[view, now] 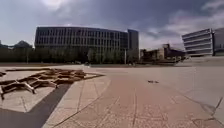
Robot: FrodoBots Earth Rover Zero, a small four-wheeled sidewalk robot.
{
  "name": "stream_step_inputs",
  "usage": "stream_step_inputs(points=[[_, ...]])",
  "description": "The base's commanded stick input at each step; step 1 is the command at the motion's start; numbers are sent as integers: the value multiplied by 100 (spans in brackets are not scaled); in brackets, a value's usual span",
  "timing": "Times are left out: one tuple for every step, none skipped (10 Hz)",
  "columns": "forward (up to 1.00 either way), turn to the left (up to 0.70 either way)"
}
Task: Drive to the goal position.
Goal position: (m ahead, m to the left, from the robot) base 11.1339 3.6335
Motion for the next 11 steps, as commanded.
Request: stream_step_inputs(points=[[70,-1],[70,-1],[70,-1],[70,-1],[70,-1],[70,-1],[70,-1],[70,-1],[70,-1],[70,-1],[70,-1]])
